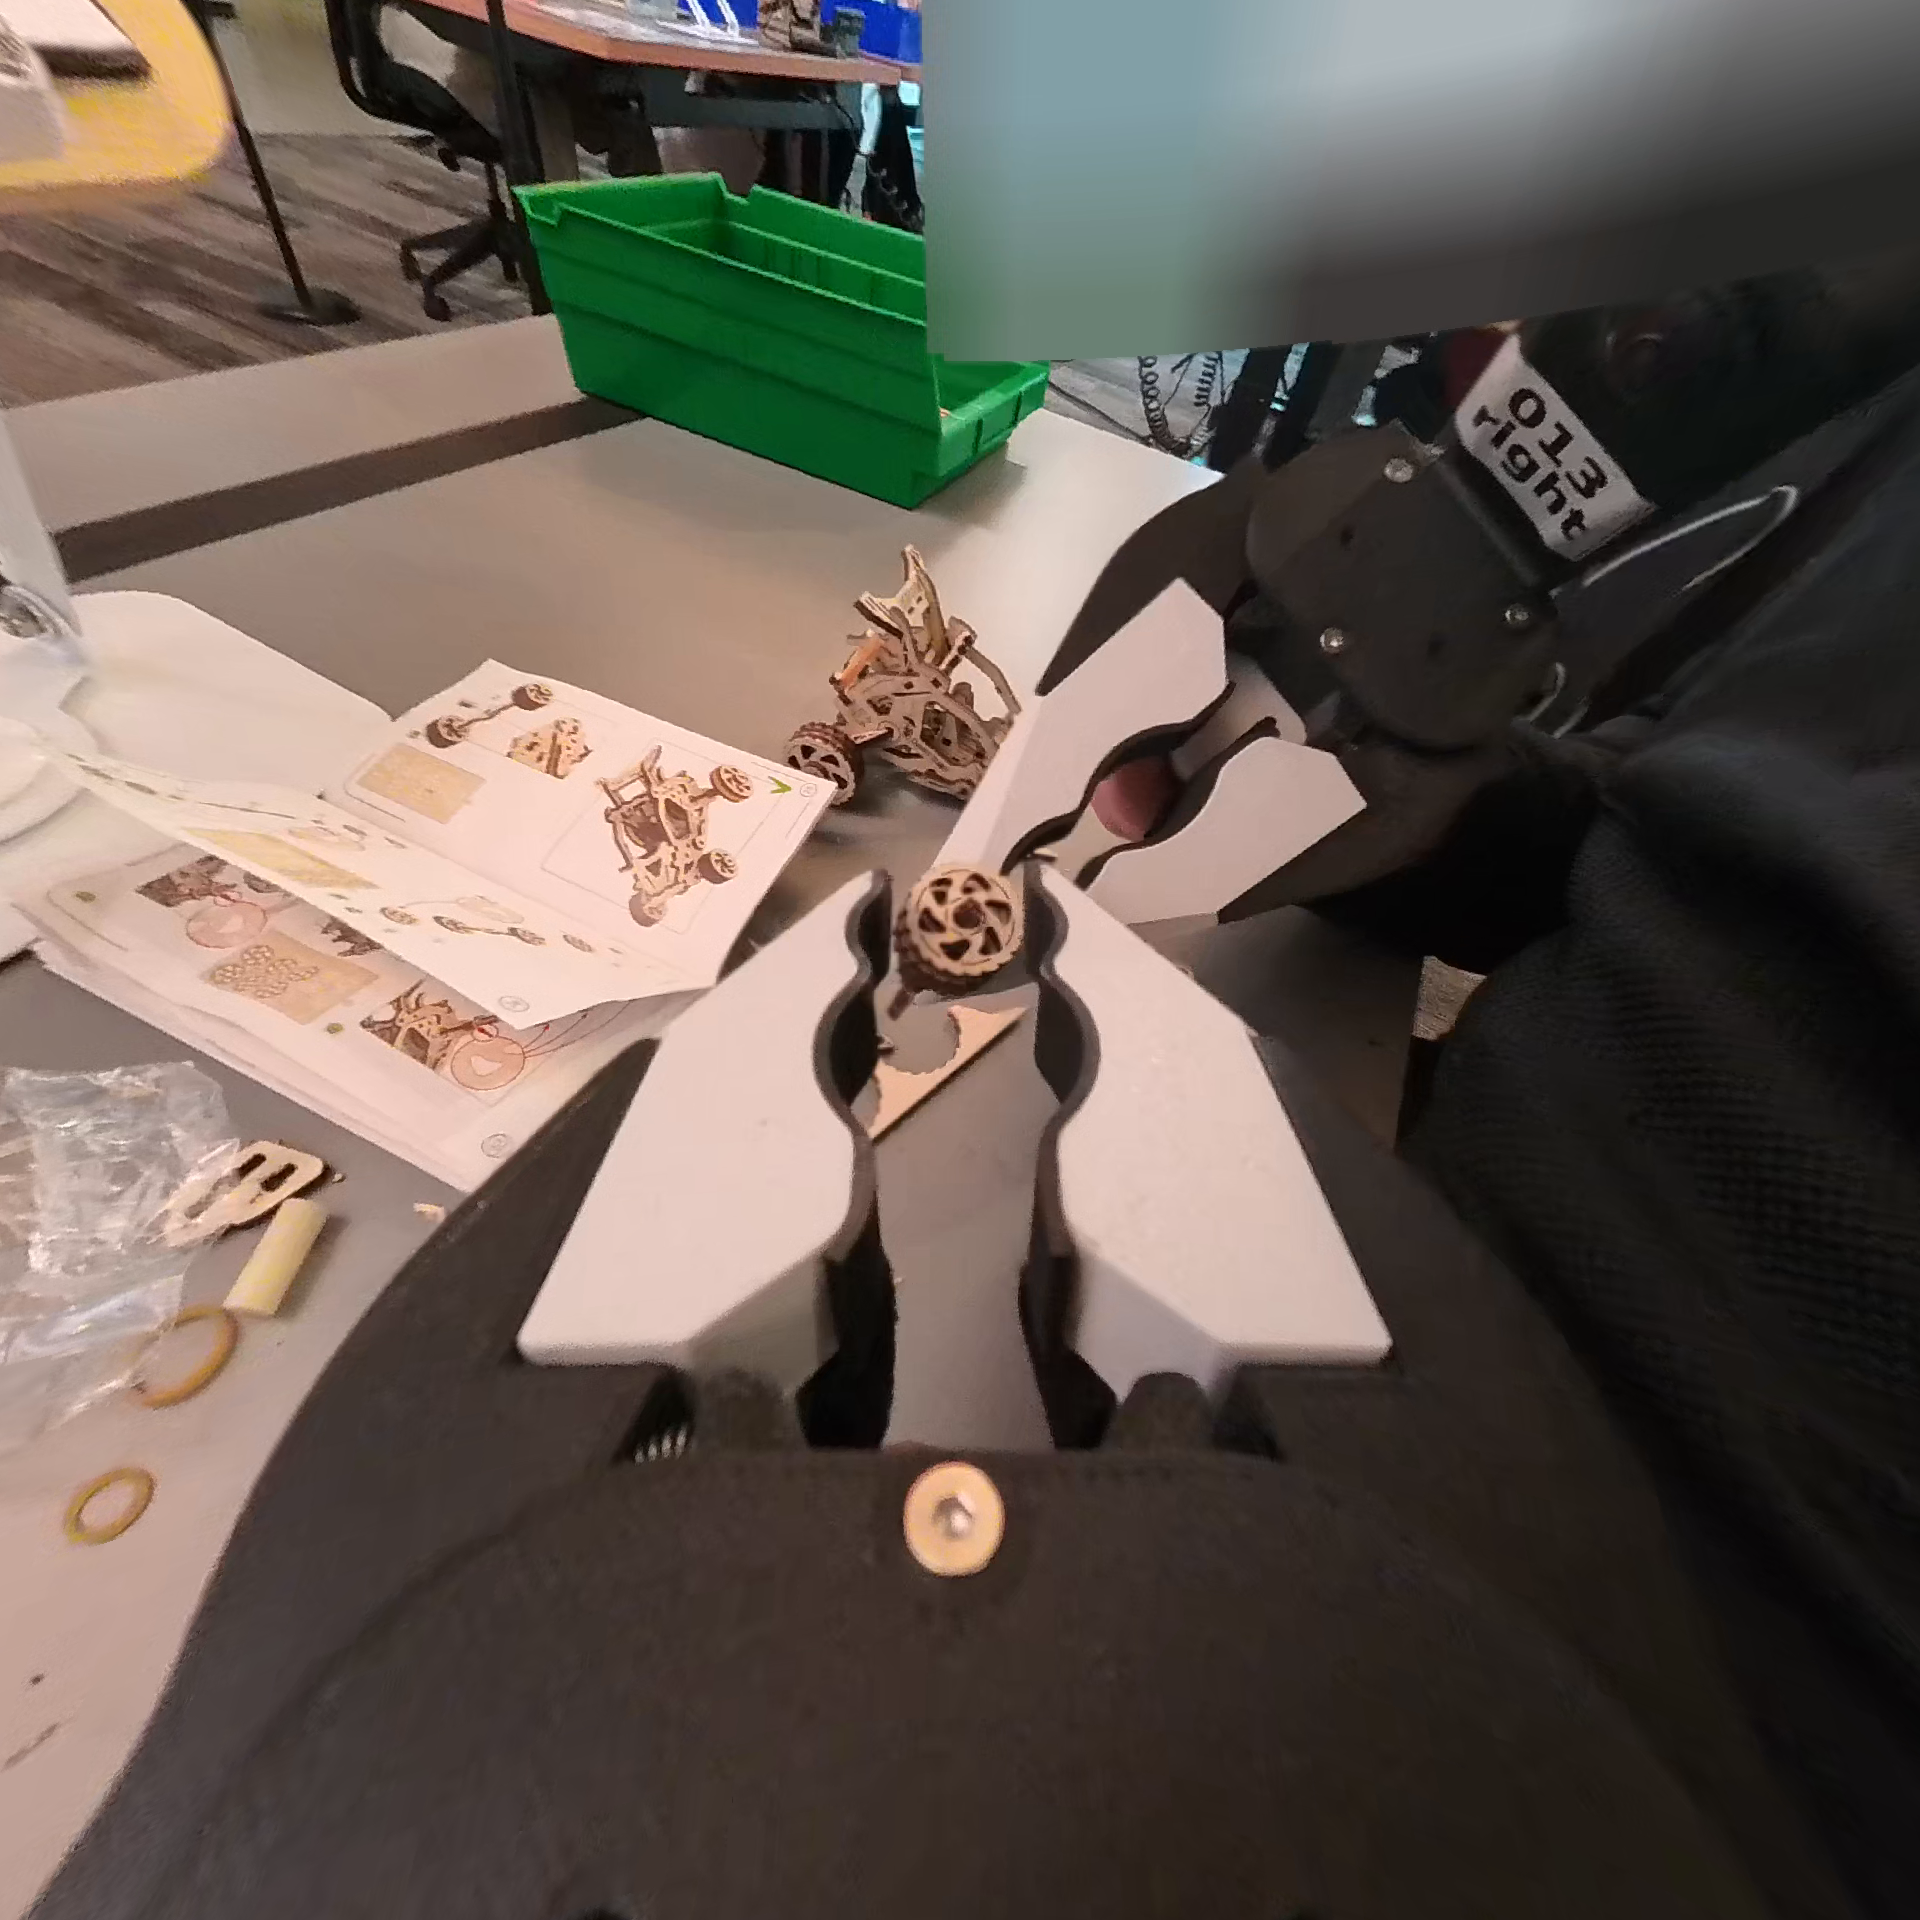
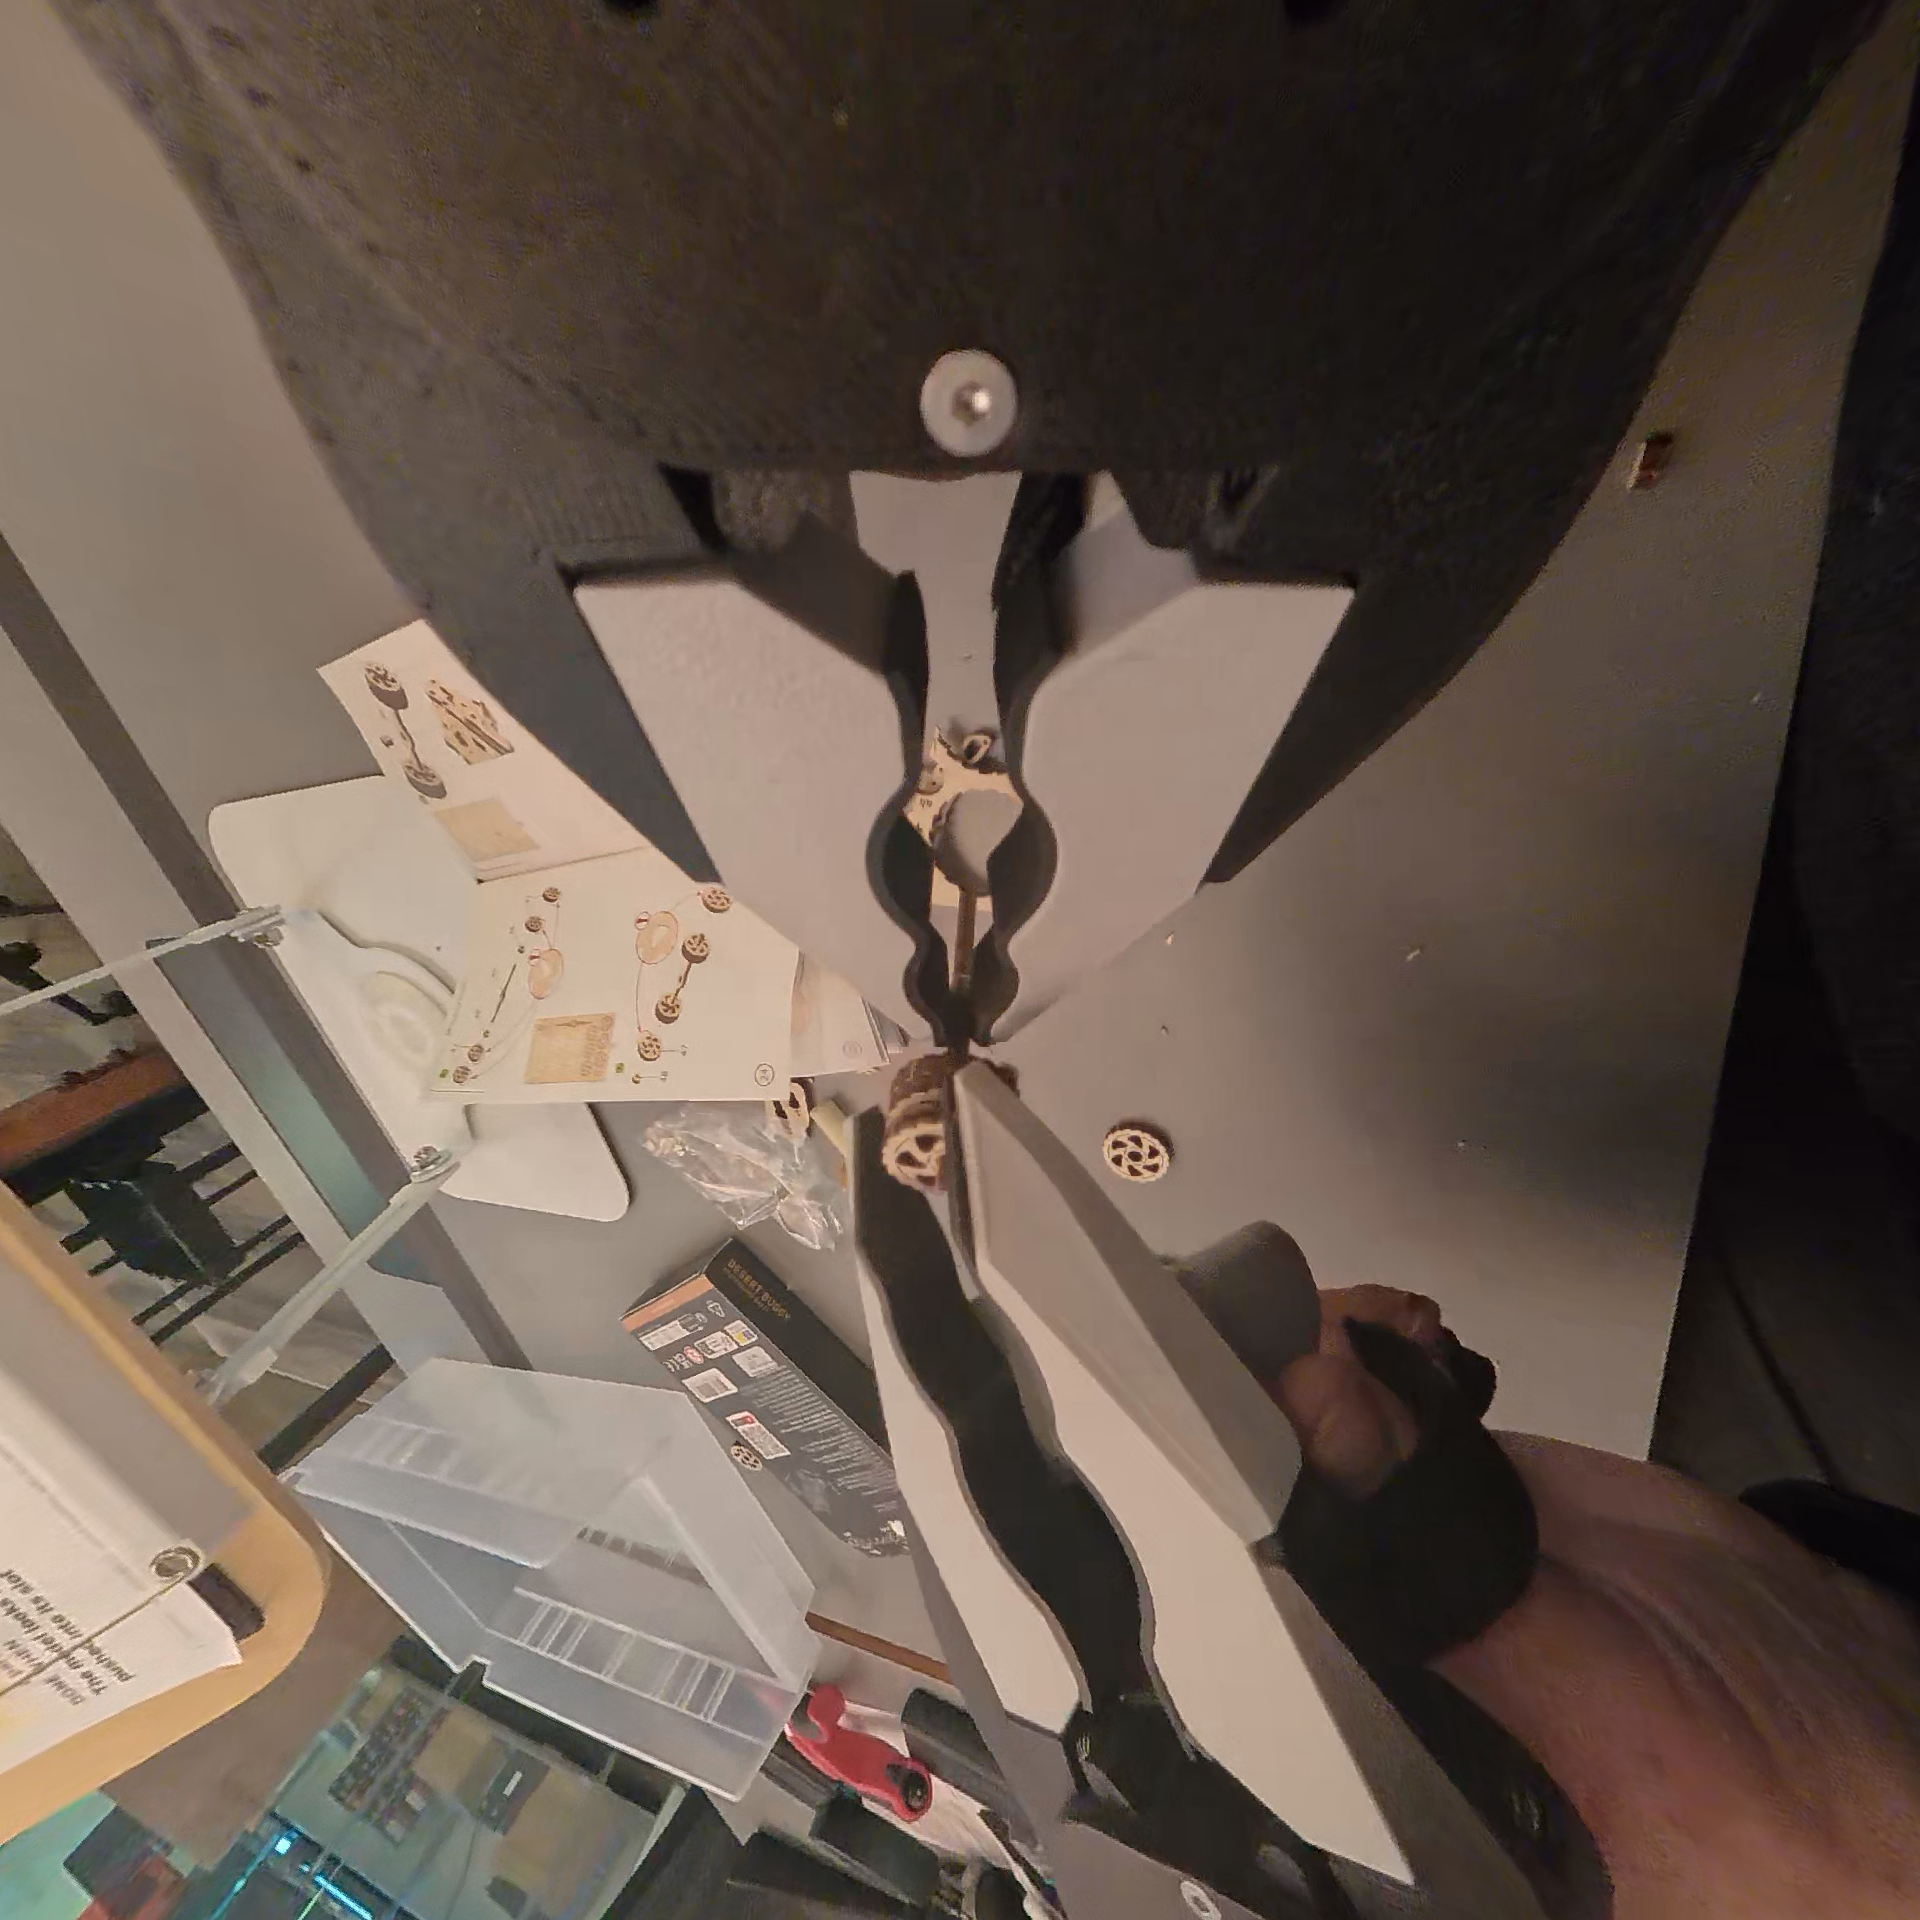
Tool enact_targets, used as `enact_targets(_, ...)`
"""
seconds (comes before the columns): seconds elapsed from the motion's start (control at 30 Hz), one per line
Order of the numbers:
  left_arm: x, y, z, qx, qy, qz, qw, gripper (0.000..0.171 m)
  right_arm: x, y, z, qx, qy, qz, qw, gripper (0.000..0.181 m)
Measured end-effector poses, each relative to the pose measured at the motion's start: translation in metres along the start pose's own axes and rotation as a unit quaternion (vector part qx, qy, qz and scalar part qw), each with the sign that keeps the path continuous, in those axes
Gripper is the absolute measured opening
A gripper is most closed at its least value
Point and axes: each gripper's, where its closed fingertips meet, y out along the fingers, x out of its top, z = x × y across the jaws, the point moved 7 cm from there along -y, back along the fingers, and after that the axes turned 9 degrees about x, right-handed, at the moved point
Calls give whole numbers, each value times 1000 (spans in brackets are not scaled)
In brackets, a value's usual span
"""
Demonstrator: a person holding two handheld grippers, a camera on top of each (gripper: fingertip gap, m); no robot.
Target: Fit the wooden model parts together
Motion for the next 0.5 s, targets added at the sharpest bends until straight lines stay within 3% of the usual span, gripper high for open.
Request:
enact_targets(0.13, 8, -7, -3, 29, 27, -24, 999, 25, -1, 1, 0, 5, 4, 0, 1000, 0)
enact_targets(0.27, 7, -10, -8, 42, 73, -4, 996, 16, 1, -1, 0, 11, 12, -11, 1000, 0)
enact_targets(0.5, 1, -3, -10, 54, 75, -31, 995, 15, -1, -1, 0, 21, 31, -8, 999, 0)
